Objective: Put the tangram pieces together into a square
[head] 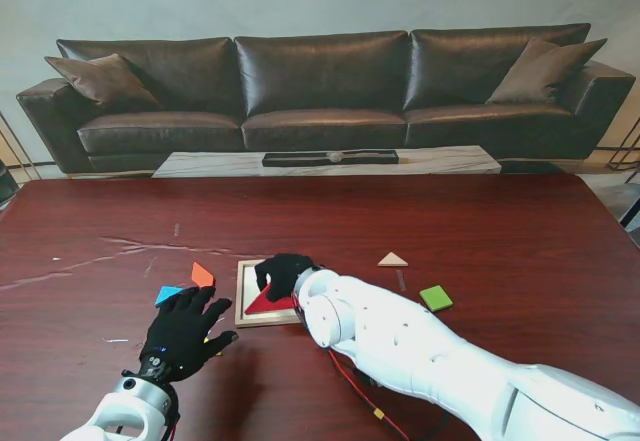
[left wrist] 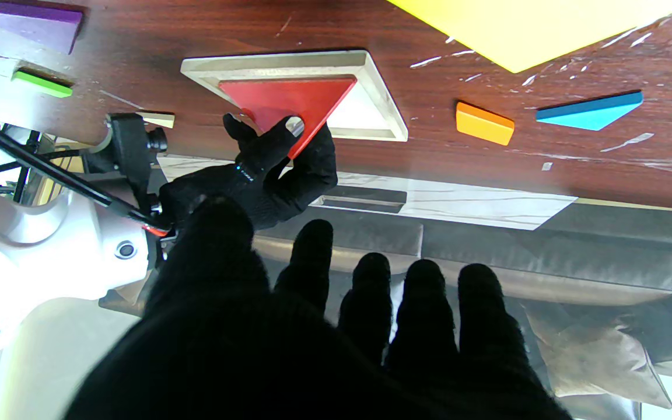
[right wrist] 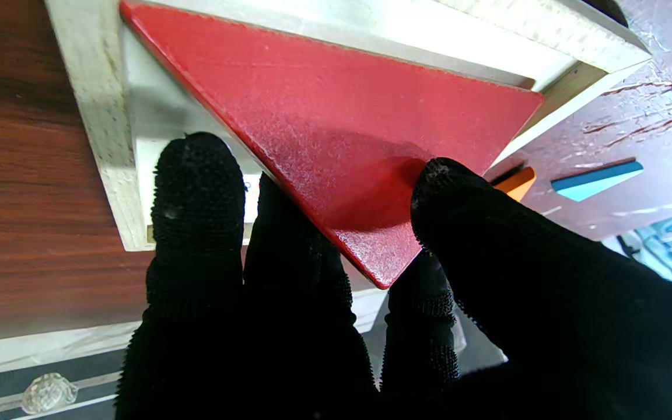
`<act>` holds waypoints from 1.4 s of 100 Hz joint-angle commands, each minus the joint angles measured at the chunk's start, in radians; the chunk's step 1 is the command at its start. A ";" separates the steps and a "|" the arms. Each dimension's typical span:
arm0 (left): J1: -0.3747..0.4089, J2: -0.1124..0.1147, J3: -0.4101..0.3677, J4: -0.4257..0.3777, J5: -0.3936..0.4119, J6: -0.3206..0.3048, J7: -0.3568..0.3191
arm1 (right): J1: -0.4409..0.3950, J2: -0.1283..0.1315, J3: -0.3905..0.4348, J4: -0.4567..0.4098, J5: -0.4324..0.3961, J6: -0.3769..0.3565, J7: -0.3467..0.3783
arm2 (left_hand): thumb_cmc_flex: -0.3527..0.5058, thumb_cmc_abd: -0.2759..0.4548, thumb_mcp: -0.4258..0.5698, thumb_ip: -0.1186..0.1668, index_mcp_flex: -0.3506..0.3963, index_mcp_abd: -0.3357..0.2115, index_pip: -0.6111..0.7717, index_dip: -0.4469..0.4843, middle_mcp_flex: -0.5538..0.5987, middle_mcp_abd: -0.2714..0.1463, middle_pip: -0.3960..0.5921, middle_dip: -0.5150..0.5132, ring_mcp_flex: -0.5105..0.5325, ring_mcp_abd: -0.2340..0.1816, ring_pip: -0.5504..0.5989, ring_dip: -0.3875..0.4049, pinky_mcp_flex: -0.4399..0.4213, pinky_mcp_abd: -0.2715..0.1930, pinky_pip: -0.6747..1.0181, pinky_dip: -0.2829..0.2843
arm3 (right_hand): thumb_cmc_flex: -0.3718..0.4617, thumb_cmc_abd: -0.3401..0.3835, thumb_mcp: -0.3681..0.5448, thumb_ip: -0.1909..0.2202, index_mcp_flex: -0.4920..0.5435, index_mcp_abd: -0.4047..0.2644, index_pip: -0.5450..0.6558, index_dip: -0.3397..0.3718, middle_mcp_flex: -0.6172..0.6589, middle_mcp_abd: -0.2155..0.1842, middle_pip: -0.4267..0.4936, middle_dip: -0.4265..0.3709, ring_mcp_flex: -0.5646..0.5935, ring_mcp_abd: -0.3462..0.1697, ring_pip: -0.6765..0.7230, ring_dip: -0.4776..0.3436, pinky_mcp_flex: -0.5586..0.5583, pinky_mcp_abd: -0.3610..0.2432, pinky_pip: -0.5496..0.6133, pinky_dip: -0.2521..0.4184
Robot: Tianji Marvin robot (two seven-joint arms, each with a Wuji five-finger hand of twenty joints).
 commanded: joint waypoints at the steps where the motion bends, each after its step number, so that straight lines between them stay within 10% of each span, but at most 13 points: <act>1: 0.002 0.001 0.002 -0.005 -0.001 0.001 0.000 | -0.006 0.000 -0.001 -0.010 0.000 0.005 0.010 | 0.050 0.025 0.007 0.045 0.009 -0.009 0.013 0.002 0.004 -0.001 0.003 -0.005 -0.004 -0.014 -0.011 -0.006 -0.010 -0.005 -0.008 -0.003 | 0.013 -0.010 0.013 -0.002 0.037 0.004 0.025 -0.016 0.008 0.008 0.007 0.006 0.026 0.001 0.001 0.014 0.034 -0.017 0.000 -0.022; 52: 0.002 0.001 0.002 -0.003 -0.003 -0.001 0.001 | -0.005 0.041 -0.012 -0.074 -0.036 0.029 0.064 | 0.048 0.025 0.006 0.044 0.009 -0.010 0.013 0.002 0.005 -0.002 0.003 -0.005 -0.004 -0.015 -0.013 -0.007 -0.013 -0.001 -0.012 -0.004 | -0.079 0.047 -0.032 -0.006 -0.007 0.015 -0.002 -0.021 -0.026 -0.003 -0.009 0.002 -0.046 0.024 -0.045 0.010 -0.071 0.087 -0.011 -0.015; 140: 0.063 0.010 -0.110 -0.085 -0.074 -0.098 -0.161 | -0.007 0.021 -0.017 -0.039 -0.010 0.031 0.061 | -0.024 0.028 -0.006 0.039 -0.054 -0.017 -0.062 -0.024 -0.049 -0.045 -0.069 -0.040 -0.078 -0.050 -0.091 -0.053 -0.037 -0.019 -0.153 -0.021 | -0.091 0.094 -0.060 0.003 -0.034 0.027 -0.016 -0.019 -0.051 -0.003 -0.016 0.000 -0.082 0.038 -0.058 -0.001 -0.126 0.112 0.039 0.000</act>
